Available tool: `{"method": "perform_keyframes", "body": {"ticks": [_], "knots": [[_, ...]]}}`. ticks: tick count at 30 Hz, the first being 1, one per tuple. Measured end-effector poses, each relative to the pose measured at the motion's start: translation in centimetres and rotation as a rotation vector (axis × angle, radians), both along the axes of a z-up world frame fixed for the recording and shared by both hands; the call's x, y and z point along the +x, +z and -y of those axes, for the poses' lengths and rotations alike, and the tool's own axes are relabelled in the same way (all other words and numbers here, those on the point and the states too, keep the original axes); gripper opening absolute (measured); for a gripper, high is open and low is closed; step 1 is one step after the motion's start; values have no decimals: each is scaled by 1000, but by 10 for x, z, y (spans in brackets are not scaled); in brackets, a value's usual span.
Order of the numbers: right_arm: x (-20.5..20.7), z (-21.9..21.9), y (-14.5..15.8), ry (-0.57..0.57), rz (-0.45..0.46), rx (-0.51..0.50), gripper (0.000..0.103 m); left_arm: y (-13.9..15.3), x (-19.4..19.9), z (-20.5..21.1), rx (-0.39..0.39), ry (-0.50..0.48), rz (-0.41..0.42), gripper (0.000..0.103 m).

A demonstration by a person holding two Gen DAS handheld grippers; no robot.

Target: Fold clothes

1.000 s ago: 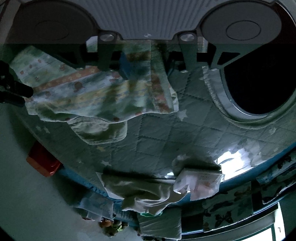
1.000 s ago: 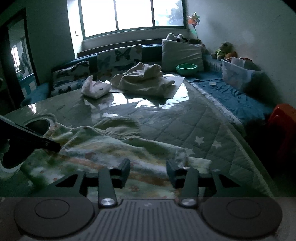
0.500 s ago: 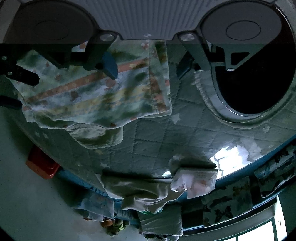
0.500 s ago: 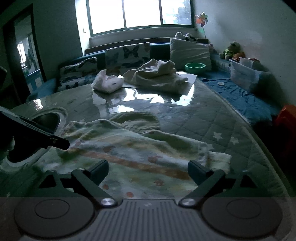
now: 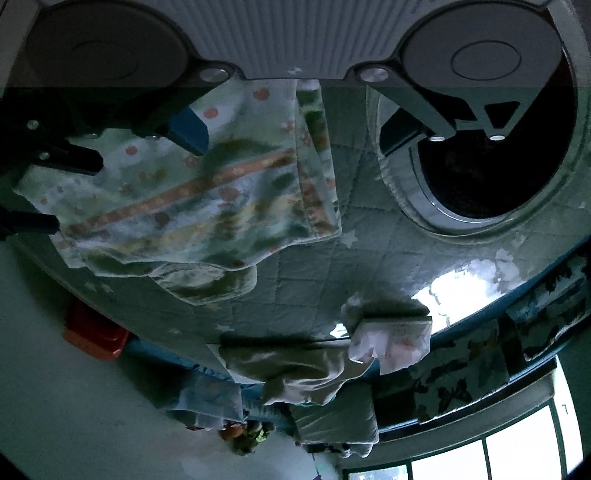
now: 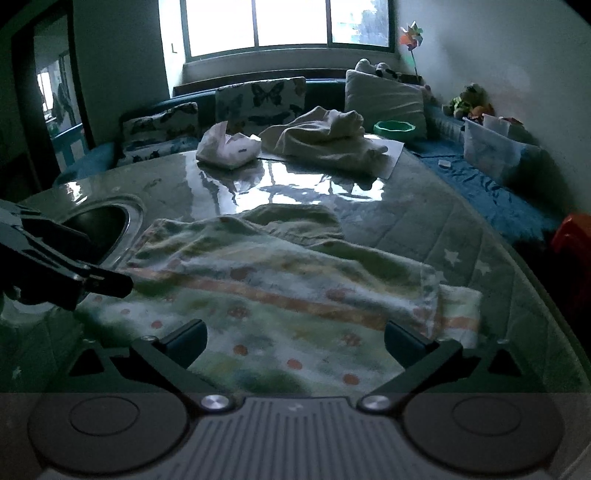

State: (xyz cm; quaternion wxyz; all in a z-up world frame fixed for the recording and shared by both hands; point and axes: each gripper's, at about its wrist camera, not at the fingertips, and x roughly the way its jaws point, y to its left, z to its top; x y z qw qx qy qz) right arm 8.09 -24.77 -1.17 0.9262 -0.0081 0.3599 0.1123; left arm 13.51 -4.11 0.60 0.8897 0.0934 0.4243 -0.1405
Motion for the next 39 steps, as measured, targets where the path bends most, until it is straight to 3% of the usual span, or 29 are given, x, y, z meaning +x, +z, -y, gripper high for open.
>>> {"method": "perform_keyframes", "body": {"ticks": [15, 27, 39], "knots": [[-33, -6, -2, -3, -24, 55, 103, -5, -44, -13, 8, -1, -6, 103], [-72, -17, -13, 33, -75, 9, 103, -20, -81, -15, 18, 0, -64, 103], [-86, -28, -23, 44, -63, -72, 103, -34, -93, -18, 17, 14, -126, 103]]}}
